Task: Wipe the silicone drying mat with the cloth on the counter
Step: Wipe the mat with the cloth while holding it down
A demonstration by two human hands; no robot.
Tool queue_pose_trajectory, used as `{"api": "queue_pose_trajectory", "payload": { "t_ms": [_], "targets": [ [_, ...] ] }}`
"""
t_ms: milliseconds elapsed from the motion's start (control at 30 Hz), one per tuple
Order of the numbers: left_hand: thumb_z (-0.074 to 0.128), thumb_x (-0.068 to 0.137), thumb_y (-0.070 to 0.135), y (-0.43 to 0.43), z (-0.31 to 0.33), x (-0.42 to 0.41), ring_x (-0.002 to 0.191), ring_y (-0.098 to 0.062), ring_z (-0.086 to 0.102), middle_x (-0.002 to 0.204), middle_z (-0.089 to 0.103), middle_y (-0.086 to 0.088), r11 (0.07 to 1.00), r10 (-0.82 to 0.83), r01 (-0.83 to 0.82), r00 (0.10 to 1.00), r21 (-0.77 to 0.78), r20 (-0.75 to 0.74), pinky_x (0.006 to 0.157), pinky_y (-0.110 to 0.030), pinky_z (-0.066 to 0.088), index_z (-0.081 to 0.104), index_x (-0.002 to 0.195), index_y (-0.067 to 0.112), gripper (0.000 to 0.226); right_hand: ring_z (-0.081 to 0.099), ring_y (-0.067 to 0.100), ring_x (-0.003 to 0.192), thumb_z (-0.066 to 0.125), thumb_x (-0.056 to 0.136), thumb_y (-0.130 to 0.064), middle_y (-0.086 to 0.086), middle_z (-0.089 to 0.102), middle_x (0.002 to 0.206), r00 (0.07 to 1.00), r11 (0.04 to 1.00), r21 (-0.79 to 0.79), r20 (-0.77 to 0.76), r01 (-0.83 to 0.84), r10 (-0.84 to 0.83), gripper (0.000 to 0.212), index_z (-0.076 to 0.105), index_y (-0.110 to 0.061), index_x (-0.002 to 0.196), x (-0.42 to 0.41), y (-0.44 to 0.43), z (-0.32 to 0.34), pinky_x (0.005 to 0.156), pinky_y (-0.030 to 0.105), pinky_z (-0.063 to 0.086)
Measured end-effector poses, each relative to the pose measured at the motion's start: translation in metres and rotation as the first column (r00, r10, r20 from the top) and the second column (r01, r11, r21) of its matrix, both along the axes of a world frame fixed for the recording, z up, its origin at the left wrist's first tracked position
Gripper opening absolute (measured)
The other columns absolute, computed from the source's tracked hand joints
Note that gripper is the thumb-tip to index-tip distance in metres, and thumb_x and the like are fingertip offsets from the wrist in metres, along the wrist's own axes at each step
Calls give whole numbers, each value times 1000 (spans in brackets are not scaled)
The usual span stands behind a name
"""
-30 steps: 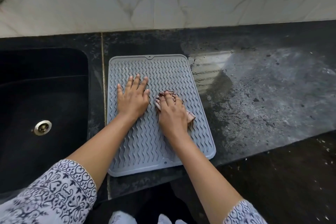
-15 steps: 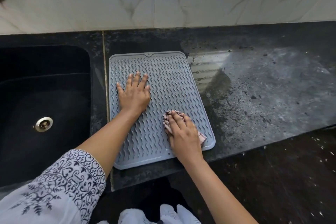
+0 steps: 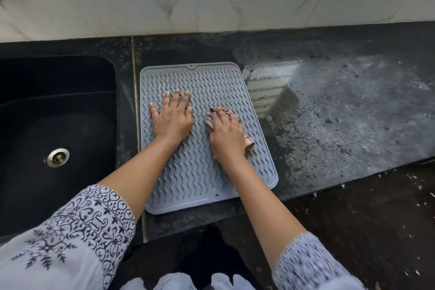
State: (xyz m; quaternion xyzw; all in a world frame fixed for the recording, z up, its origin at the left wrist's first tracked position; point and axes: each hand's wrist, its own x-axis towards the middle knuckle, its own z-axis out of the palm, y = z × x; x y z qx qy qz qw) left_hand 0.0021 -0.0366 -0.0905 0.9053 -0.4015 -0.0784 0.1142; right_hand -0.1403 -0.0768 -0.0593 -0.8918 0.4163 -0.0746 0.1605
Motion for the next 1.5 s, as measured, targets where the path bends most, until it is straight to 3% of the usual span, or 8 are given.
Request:
{"api": "queue_pose_trajectory", "payload": {
  "t_ms": [300, 433, 500, 700, 933, 1067, 1267, 1500],
  "targets": [
    [22, 99, 41, 1, 2, 0, 148, -18, 2, 161, 7, 5, 1000, -10, 10, 1000, -3, -10, 115, -59, -2, 12, 151, 35, 53, 35, 31, 132, 45, 96, -18, 7, 40, 147, 981, 995, 6, -167, -98, 98, 47, 39, -10, 141, -93, 72, -7, 109, 43, 32],
    [21, 100, 41, 1, 3, 1, 148, -18, 2, 161, 6, 5, 1000, -13, 13, 1000, -4, -14, 115, -59, -3, 12, 151, 34, 53, 36, 20, 127, 38, 99, -31, 1, 41, 145, 998, 984, 175, 57, -41, 31, 45, 39, -14, 141, -79, 46, 23, 104, 32, 30],
    [21, 100, 41, 1, 3, 0, 148, -18, 2, 161, 6, 5, 1000, -11, 11, 1000, 1, -13, 115, -58, -3, 12, 151, 35, 53, 35, 20, 128, 38, 99, -32, 2, 41, 144, 989, 996, 85, 144, 11, -23, 45, 40, -15, 141, -44, 20, 23, 104, 34, 31],
    [20, 99, 42, 1, 2, 0, 148, -18, 3, 160, 7, 6, 1000, -12, 12, 1000, 4, 7, 115, -57, -3, 13, 151, 35, 53, 24, 33, 136, 32, 99, -27, 6, 28, 153, 985, 998, -62, -174, 11, -22, 47, 29, -13, 145, -2, 3, -13, 105, 46, 29],
    [20, 100, 42, 2, 4, -1, 148, -18, 2, 161, 6, 5, 1000, -18, 18, 1000, 6, -2, 115, -57, -3, 12, 151, 35, 53, 35, 23, 130, 39, 98, -33, 0, 38, 147, 985, 993, 114, -164, -40, 59, 46, 39, -17, 140, -102, 71, 10, 106, 39, 34],
    [20, 100, 42, 2, 4, 0, 148, -19, 2, 161, 6, 5, 1000, -21, 21, 1000, 10, -1, 114, -56, -3, 12, 151, 35, 53, 38, 23, 126, 40, 99, -32, 4, 43, 142, 997, 996, 90, 75, -4, -3, 44, 43, -12, 138, -76, 37, 24, 102, 33, 33],
    [21, 99, 42, 1, 2, 1, 148, -19, 4, 160, 8, 5, 1000, -22, 22, 1000, 3, 17, 114, -57, -3, 13, 151, 35, 53, 12, 28, 142, 31, 97, -45, 2, 18, 156, 979, 1000, -18, -206, -7, 3, 57, 25, -17, 146, -27, 12, -10, 112, 50, 16],
    [20, 99, 42, 1, 3, 0, 148, -18, 3, 161, 6, 5, 1000, -19, 19, 1000, 8, 2, 114, -57, -4, 13, 151, 35, 53, 30, 30, 136, 47, 93, -27, 6, 36, 149, 986, 999, 31, -166, -18, 23, 53, 36, -13, 143, -94, 65, -14, 107, 49, 33]
  ]
}}
